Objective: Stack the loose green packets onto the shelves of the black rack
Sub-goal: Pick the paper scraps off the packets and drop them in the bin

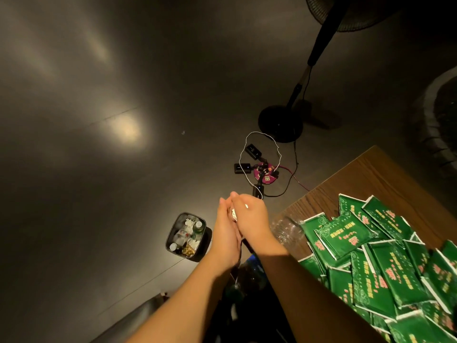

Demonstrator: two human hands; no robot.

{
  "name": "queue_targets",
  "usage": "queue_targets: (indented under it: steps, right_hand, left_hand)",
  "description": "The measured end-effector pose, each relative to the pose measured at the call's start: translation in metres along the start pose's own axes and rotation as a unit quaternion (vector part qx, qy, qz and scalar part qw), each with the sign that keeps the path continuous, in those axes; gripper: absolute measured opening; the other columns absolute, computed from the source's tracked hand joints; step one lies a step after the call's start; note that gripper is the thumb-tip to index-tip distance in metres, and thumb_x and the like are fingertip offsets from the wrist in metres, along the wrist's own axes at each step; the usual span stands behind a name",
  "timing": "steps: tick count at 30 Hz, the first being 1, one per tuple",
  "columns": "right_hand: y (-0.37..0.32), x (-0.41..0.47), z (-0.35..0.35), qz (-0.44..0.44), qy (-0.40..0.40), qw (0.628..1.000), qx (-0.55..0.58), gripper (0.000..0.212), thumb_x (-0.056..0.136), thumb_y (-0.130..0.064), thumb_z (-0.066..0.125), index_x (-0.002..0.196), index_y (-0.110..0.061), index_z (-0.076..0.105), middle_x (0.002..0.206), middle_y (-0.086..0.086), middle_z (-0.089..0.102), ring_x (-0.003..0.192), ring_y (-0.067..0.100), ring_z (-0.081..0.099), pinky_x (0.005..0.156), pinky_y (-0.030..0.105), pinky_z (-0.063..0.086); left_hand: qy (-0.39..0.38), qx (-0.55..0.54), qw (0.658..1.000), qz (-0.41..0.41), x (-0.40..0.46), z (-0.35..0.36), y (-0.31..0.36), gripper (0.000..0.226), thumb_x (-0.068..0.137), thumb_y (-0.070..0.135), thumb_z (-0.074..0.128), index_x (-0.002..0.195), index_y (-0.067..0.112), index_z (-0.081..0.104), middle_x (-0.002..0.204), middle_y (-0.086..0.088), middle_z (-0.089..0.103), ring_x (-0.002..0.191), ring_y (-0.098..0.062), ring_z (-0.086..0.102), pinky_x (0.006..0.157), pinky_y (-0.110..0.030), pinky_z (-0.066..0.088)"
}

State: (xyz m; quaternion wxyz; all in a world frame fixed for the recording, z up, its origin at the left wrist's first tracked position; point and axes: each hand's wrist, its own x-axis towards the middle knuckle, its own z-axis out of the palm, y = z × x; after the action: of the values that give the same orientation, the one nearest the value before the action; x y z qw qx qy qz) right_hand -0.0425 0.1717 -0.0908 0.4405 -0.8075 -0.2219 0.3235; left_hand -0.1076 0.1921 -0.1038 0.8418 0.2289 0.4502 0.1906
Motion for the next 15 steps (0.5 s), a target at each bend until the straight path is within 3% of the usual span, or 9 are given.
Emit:
queue_targets:
  steps: [3,5,7,8,10,11,13,15]
  right_hand:
    - [0.0,-0.003,0.023,-0.062,-0.027,0.996,-0.066,0.022,0.099,-0.028,0.048,0.096,-0.022,0.068,0.099,-0.008,0.069,0.097,0.009,0.061,0.083,0.027,0.047]
    - [-0.001,0.0,0.038,-0.115,-0.031,0.984,-0.131,0.028,0.101,-0.028,0.041,0.109,-0.027,0.068,0.12,-0.008,0.063,0.118,0.013,0.05,0.103,0.038,0.04]
    - [-0.005,0.008,0.044,-0.129,-0.024,0.97,-0.205,0.037,0.104,-0.031,0.034,0.131,-0.033,0.058,0.15,-0.011,0.038,0.145,0.016,0.021,0.121,0.05,0.011]
    - [-0.007,0.013,0.049,-0.121,-0.041,0.963,-0.238,0.041,0.105,-0.034,0.029,0.142,-0.036,0.047,0.159,-0.014,0.022,0.15,0.014,0.004,0.121,0.051,-0.003]
    - [-0.008,0.021,0.062,-0.1,-0.108,0.954,-0.263,0.045,0.106,-0.039,0.021,0.15,-0.036,0.032,0.161,-0.018,0.014,0.151,0.011,-0.007,0.118,0.053,-0.012]
    - [-0.007,0.023,0.071,-0.089,-0.145,0.954,-0.248,0.046,0.107,-0.04,0.019,0.151,-0.037,0.03,0.16,-0.019,0.019,0.15,0.009,-0.006,0.117,0.053,-0.013]
    - [-0.005,0.023,0.093,-0.055,-0.202,0.961,-0.184,0.045,0.107,-0.04,0.019,0.15,-0.038,0.031,0.158,-0.021,0.023,0.15,0.006,-0.002,0.118,0.051,-0.012]
    - [0.003,0.022,0.116,-0.033,-0.236,0.956,-0.172,0.045,0.106,-0.04,0.022,0.151,-0.039,0.03,0.161,-0.022,0.01,0.15,0.006,-0.005,0.12,0.051,-0.007]
  left_hand:
    - [0.032,-0.054,0.997,-0.04,0.008,-0.014,0.012,0.046,0.102,0.053,0.034,0.107,0.019,0.064,0.086,-0.003,0.071,0.086,-0.017,0.067,0.076,-0.034,0.05]
    - [0.006,-0.098,0.992,-0.073,0.01,-0.025,0.023,0.045,0.101,0.05,0.04,0.102,0.015,0.067,0.087,-0.005,0.072,0.088,-0.018,0.066,0.083,-0.033,0.049]
    - [0.005,-0.079,0.993,-0.085,0.011,-0.033,0.032,0.045,0.101,0.046,0.044,0.117,0.01,0.067,0.102,-0.007,0.073,0.099,-0.019,0.065,0.091,-0.03,0.048]
    - [-0.002,-0.099,0.991,-0.088,0.015,-0.041,0.031,0.045,0.101,0.042,0.047,0.128,0.009,0.061,0.111,-0.005,0.07,0.103,-0.016,0.064,0.09,-0.024,0.049]
    - [0.039,-0.02,0.999,-0.025,0.032,-0.056,0.032,0.045,0.101,0.038,0.051,0.137,0.012,0.053,0.127,0.0,0.062,0.109,-0.011,0.059,0.085,-0.014,0.046]
    - [0.061,-0.038,0.997,-0.031,0.036,-0.063,0.035,0.044,0.101,0.04,0.049,0.135,0.013,0.054,0.128,-0.003,0.063,0.11,-0.013,0.061,0.086,-0.02,0.048]
    - [0.108,0.04,0.993,-0.002,0.044,-0.08,0.041,0.04,0.106,0.037,0.036,0.126,0.012,0.06,0.112,-0.006,0.073,0.101,-0.016,0.068,0.085,-0.034,0.053]
    - [0.159,0.092,0.983,0.024,0.049,-0.098,0.046,0.041,0.108,0.025,0.025,0.104,0.02,0.066,0.098,0.002,0.075,0.092,-0.012,0.07,0.087,-0.034,0.054]
